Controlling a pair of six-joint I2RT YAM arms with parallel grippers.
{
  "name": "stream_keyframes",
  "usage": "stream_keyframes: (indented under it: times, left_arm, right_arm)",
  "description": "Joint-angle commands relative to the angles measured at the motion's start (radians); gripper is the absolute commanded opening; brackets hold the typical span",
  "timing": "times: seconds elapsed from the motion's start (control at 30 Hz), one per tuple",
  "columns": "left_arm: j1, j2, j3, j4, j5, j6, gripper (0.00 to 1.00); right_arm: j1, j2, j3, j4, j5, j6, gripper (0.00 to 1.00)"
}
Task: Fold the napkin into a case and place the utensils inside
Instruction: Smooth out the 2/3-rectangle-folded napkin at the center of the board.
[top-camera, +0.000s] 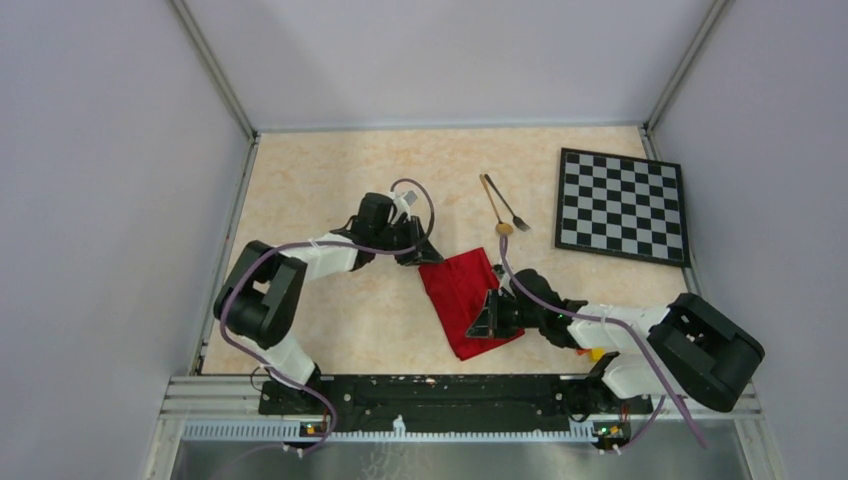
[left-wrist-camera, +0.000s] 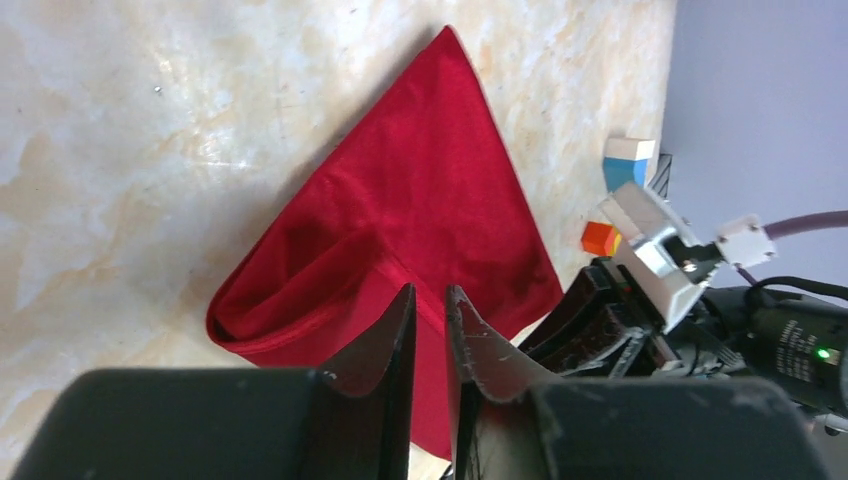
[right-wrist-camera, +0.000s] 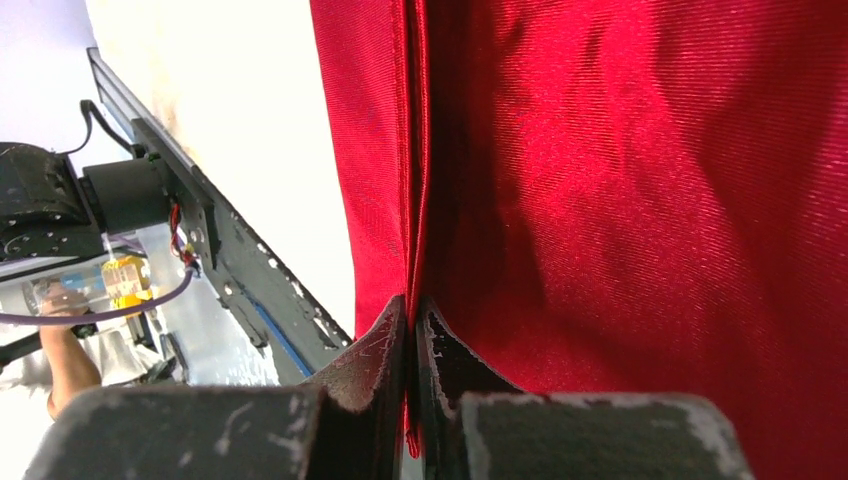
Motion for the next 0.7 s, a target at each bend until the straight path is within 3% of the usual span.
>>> stream_keyframes:
  times: [0.0, 0.27, 0.37, 0.43, 0.53, 0.67]
  left_arm:
    - [0.003, 0.068, -0.002, 0.034, -0.014, -0.003, 0.2]
    - [0.001, 0.218, 0.04, 0.06, -0.024, -0.013, 0.13]
    - [0.001, 0.241, 0.05, 0.046, -0.021, 0.01, 0.13]
    - [0.001, 0.248, 0.061, 0.021, -0.016, 0.038, 0.12]
    - [0.001, 0.247, 0.064, -0.006, -0.01, 0.061, 0.12]
    - [0.001, 0.243, 0.056, -0.008, 0.003, 0.07, 0.12]
  right_arm:
    - [0.014, -0.025, -0.004, -0.024, 0.045, 0.002, 0.05]
    - [0.05, 0.001, -0.03, -0.016, 0.095, 0.014, 0.03]
    - [0.056, -0.012, -0.01, -0.086, 0.119, -0.012, 0.06]
    - [0.056, -0.051, 0.038, -0.211, 0.153, -0.061, 0.11]
    - [0.056, -0.122, 0.129, -0.409, 0.211, -0.141, 0.32]
    - [0.056, -0.156, 0.234, -0.491, 0.26, -0.213, 0.49]
